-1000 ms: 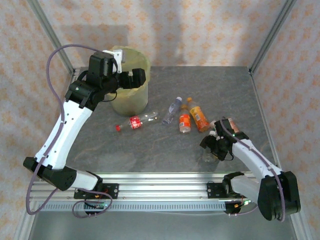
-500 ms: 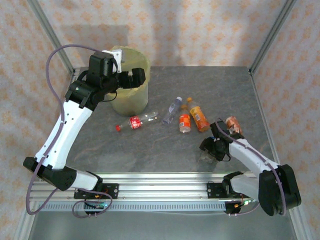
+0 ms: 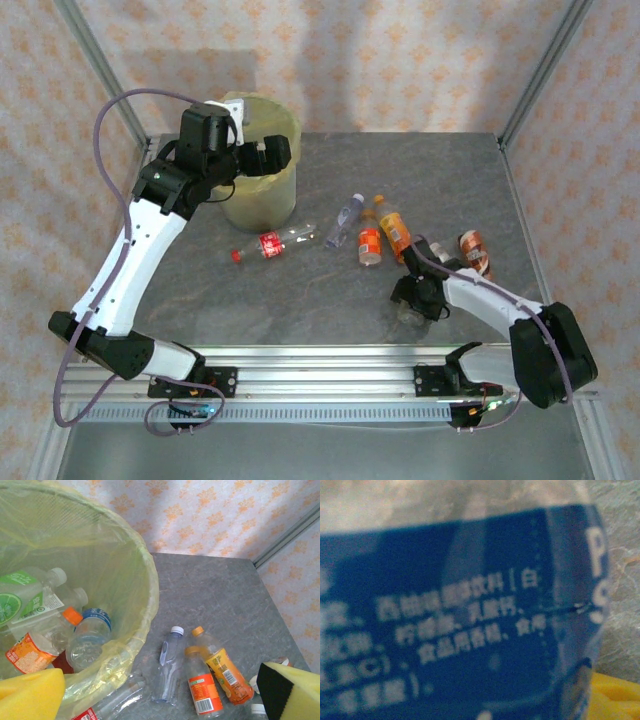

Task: Put the plastic bottles in the bin

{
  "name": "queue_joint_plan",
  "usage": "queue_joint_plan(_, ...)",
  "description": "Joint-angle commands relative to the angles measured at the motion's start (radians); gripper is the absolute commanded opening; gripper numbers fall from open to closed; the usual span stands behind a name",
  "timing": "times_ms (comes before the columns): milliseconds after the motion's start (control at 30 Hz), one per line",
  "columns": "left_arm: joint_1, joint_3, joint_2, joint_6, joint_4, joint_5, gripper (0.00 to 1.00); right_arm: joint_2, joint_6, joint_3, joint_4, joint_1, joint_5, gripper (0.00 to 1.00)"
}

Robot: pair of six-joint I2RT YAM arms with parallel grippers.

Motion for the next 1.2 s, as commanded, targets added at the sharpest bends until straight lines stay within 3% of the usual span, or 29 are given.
queue_joint_plan(0, -0.006, 0.017, -0.003, -0.01, 0.016, -0.035, 1.0, 0.057, 0.001, 0.009, 0.015, 0.026, 0.041, 0.62)
queue_joint_plan(167, -0.006, 0.017, -0.003, -0.009, 0.013, -0.039, 1.0, 0.013, -0.011, 0.067, -0.081, 0.055, 0.07, 0.57)
queue_joint_plan(400, -0.006, 0.019, -0.007, -0.017, 0.017, -0.035, 1.0, -0.184, -0.052, 0.151, -0.224, 0.061, 0.055, 0.54)
queue_joint_plan(600, -0.006, 0.017, -0.004, -0.024, 0.024, -0.026, 1.0, -0.299, -0.115, 0.241, -0.228, 0.061, 0.027, 0.54)
queue_joint_plan(1167, -0.007, 0.038, 0.041, -0.028, 0.014, -0.021, 1.0, -0.234, -0.178, 0.354, -0.162, 0.061, 0.012, 0.52)
